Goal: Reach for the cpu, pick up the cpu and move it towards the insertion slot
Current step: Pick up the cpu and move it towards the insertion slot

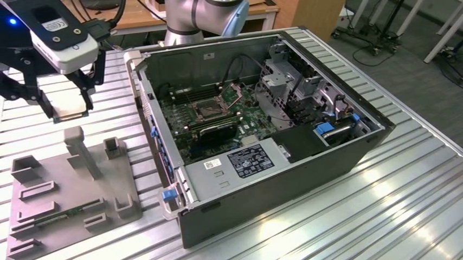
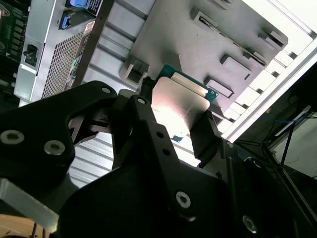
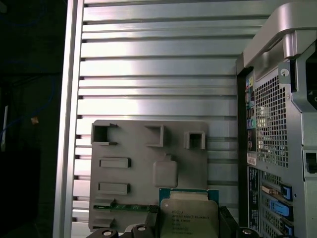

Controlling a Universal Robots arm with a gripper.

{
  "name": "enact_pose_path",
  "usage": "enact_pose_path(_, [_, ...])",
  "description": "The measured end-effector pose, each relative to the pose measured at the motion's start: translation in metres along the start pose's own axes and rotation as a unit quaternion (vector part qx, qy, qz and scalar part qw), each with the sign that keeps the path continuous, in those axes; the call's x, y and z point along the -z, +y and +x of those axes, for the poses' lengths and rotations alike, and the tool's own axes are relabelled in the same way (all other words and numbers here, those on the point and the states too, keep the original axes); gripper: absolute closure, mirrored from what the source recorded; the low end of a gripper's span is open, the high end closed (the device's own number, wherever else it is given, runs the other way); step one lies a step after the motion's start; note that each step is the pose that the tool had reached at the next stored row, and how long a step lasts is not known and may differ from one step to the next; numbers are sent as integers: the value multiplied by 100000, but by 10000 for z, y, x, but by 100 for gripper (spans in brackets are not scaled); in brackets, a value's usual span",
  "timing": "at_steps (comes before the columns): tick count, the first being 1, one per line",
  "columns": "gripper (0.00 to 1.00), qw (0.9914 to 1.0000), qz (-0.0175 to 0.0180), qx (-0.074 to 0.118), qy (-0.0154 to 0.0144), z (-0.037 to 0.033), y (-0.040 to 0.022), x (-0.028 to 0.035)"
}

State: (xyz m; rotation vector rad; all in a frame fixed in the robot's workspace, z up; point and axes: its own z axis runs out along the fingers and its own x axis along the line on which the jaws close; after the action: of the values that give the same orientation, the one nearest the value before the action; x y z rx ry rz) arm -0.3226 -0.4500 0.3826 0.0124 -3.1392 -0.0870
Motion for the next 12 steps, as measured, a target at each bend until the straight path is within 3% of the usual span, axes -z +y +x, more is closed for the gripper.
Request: enact_pose_path(12, [45, 100000, 0, 2, 0, -65, 0, 0])
